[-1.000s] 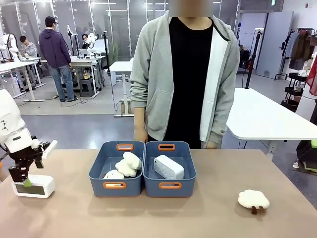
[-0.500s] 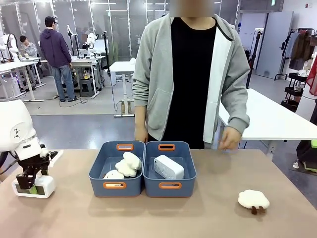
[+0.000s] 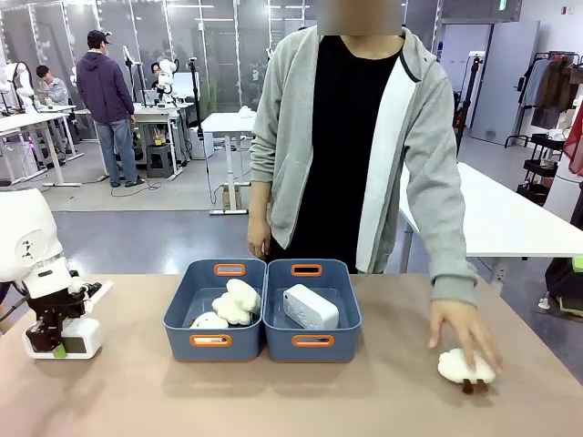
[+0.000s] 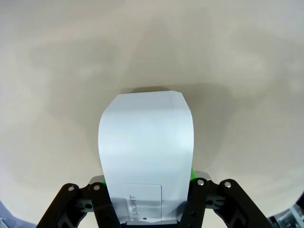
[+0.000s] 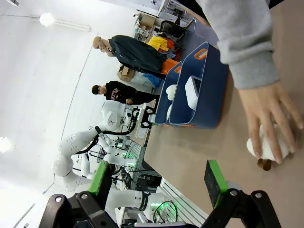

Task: Sort the digital clocks into the basket.
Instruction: Pick up the Digital clock from the table and place it into the empty Plastic storage basket.

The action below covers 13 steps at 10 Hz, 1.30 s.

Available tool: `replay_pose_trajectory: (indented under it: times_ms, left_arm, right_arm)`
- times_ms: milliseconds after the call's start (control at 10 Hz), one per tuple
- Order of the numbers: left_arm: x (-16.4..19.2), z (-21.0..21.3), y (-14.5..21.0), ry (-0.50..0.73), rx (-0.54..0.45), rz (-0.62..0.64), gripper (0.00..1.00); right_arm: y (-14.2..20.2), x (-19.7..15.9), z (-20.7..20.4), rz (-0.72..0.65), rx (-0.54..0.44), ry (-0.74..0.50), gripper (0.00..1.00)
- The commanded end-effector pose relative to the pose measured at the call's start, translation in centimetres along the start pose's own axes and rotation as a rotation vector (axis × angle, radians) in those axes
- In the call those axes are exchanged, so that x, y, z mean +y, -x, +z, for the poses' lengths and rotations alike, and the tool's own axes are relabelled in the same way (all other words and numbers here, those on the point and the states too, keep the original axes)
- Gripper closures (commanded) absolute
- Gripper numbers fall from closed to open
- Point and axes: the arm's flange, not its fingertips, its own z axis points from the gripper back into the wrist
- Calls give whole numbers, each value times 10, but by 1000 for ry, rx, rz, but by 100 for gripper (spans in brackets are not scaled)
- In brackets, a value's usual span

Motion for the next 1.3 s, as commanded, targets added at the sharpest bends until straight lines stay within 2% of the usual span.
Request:
replay_pose_trajectory:
  times_ms: [0,200,400,600,900,1000,1100,1200]
  left_arm:
    - [-8,26,3,12,-19,91,100]
    - [-27,61,9,66,-25,283,100]
    - [-53,96,12,53,-72,469,100]
    - [-70,121,-3,1,-136,471,100]
    - [-91,163,-51,-114,-465,338,100]
    - [-88,165,-56,-163,-496,310,100]
    - [-101,174,-41,-154,-458,360,100]
    - [-103,173,-20,-211,-462,402,100]
  right_arm:
    - [1,3,1,4,5,-1,0]
    - [1,3,1,4,5,-1,0]
    - [1,3,1,4,5,-1,0]
    - [1,3,1,4,5,-1,0]
    - [1,3,1,4,5,-1,0]
    - [1,3,1,4,5,-1,0]
    - [1,3,1,4,5,-1,0]
    - [1,3,1,4,5,-1,0]
